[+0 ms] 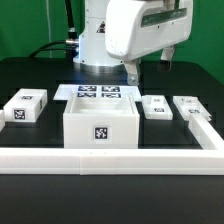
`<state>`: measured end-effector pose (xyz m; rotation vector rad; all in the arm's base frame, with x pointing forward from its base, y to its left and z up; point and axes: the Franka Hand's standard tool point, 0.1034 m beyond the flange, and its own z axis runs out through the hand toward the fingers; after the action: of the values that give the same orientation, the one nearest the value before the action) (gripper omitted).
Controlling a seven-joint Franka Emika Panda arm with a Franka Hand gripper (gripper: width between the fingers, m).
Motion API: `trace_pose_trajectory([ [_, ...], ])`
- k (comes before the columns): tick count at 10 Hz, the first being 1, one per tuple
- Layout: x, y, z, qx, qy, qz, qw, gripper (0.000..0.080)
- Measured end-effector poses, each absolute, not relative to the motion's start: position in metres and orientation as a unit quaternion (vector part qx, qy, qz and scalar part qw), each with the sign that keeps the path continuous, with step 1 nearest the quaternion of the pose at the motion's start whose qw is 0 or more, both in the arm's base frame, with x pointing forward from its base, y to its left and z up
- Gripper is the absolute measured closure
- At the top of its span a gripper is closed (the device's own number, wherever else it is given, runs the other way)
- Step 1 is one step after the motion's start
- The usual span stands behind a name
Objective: Assemble cabinet
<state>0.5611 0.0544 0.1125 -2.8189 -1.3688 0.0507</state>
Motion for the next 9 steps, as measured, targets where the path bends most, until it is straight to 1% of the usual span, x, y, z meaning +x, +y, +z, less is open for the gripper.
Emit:
trace_pose_trajectory([
  [1, 0.561, 0.055, 0.112, -0.898, -0.440, 0.015, 0.002, 0.0001],
  [3, 0.548, 0.052, 0.102, -0.871, -0.492, -0.001, -0.010, 0.0001],
  [4, 0.541, 0.047, 0.100, -0.854, -0.521, -0.001, -0.011, 0.0001],
  [6, 0.538, 0.035, 0.101, -0.833, -0.553, 0.008, -0.009, 0.0001],
  [9, 0.538, 0.037, 0.098, -0.832, -0.554, 0.007, -0.009, 0.0001],
])
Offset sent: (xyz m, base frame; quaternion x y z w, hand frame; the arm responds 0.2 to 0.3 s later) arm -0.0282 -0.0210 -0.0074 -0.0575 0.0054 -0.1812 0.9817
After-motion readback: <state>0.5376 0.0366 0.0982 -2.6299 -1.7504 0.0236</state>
